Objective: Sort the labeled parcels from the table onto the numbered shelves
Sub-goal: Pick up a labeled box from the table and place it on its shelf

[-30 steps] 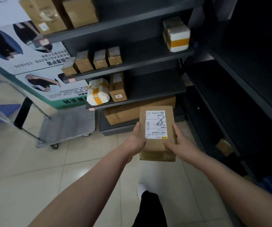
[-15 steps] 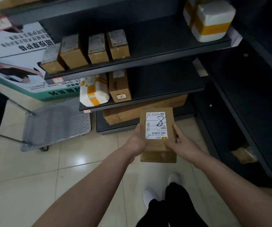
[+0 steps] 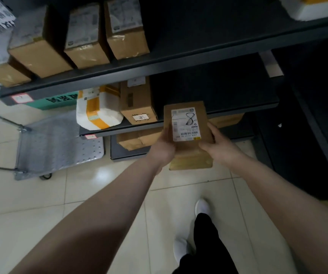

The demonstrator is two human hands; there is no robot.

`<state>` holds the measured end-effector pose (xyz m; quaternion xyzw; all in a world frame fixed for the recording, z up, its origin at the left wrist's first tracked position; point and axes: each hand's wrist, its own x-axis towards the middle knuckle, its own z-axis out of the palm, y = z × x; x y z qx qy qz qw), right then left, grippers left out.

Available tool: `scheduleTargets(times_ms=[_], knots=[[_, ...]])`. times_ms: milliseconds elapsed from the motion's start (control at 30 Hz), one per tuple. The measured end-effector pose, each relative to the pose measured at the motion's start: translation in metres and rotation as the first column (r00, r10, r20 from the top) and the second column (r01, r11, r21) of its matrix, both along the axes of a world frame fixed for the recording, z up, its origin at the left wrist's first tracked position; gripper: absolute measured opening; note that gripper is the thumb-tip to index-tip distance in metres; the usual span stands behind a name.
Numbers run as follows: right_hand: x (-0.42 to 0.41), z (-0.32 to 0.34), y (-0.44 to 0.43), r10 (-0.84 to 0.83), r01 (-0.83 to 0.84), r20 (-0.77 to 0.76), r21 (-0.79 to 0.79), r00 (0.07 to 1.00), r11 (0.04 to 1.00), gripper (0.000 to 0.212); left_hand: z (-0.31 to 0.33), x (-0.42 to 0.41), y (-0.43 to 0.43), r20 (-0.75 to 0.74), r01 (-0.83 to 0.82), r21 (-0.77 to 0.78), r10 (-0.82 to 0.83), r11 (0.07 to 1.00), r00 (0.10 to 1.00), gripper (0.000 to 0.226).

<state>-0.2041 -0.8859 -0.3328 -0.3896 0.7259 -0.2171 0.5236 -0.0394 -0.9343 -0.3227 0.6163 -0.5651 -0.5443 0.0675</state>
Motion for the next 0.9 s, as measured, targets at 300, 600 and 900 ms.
scheduleTargets(times_ms=[300, 600, 900], knots=[[-0.044, -0.075, -0.125, 0.234, -0.263, -0.209, -0.127, 0.95, 0.956, 0.062, -0.072, -0.048, -0.116, 0.331, 0.151, -0.251, -0.062, 0.956, 0.942, 0.052], [-0.047, -0.095, -0.139, 0.376, -0.6, -0.718, -0.072, 0.586, 0.797, 0.052, -0.1, -0.051, -0.101, 0.732, 0.644, -0.227, -0.309, 0.73, 0.607, 0.076], [-0.035, -0.106, -0.183, 0.291, -0.53, -0.737, -0.107, 0.61, 0.841, 0.049, -0.104, -0.056, -0.156, 0.814, 0.707, -0.143, -0.324, 0.693, 0.482, 0.085]])
